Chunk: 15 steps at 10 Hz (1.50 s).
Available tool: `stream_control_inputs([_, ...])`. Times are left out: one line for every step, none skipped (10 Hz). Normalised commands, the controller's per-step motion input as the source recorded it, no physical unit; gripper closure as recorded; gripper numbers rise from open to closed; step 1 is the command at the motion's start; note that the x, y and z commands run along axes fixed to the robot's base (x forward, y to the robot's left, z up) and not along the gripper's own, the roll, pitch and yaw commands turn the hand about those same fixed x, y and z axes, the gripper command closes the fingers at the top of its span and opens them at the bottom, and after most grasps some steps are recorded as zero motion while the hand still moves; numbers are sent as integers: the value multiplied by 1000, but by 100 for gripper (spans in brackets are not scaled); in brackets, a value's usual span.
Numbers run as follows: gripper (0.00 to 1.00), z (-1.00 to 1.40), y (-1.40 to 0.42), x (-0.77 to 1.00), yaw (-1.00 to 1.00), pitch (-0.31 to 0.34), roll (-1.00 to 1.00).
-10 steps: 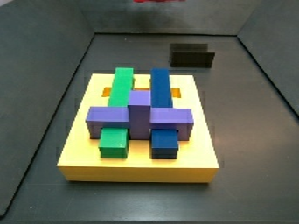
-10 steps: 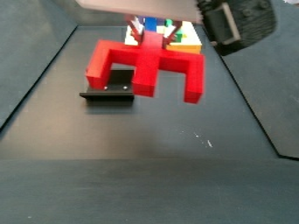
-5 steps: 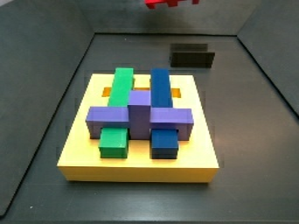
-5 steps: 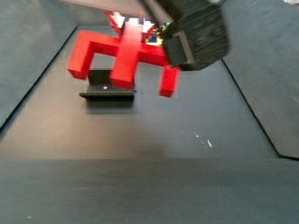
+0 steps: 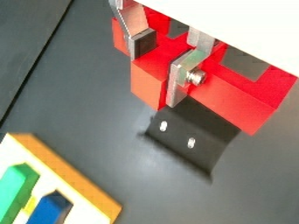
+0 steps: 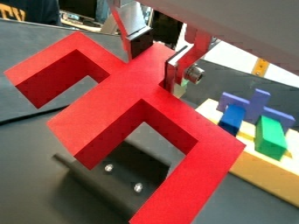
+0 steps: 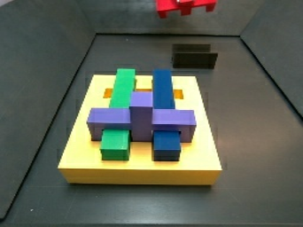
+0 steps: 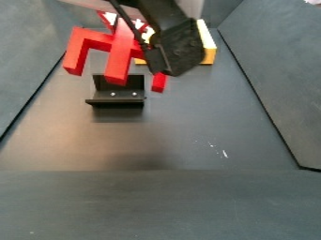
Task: Pick up the red object. Move up. Place the red object on the fixture. Regrasp the red object. Move to above the board. Insert the red object.
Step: Place the red object on the fixture.
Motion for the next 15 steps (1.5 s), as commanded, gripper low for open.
stream_control_inputs([100,-100,-529,840,51,103,-151])
stream_control_inputs([100,-3,-454,874,0,114,-91])
stream_control_inputs([100,0,-360,671,14,0,-169])
stream_control_inputs([100,-40,-309,843,20,0,-206])
stream_control_inputs([100,-269,-183,729,0,-20,-331])
stream_control_inputs([100,-371,-103,357,40,-311,-446])
stream_control_inputs([100,-437,-103,226,243,-46,-340])
stream_control_inputs([100,-434,-180,0,254,17,-217])
stream_control_inputs([100,-380,-111,-189,257,0,-203])
stream_control_inputs([100,-426,-160,-83,289,0,0])
stream_control_inputs([100,-389,-160,0,340,237,0])
stream_control_inputs([100,-394,-180,-89,223,54,0])
stream_control_inputs([100,-454,-143,0,46,-6,0])
stream_control_inputs([100,-449,-54,17,0,0,0])
stream_control_inputs([100,-383,0,-11,0,91,134])
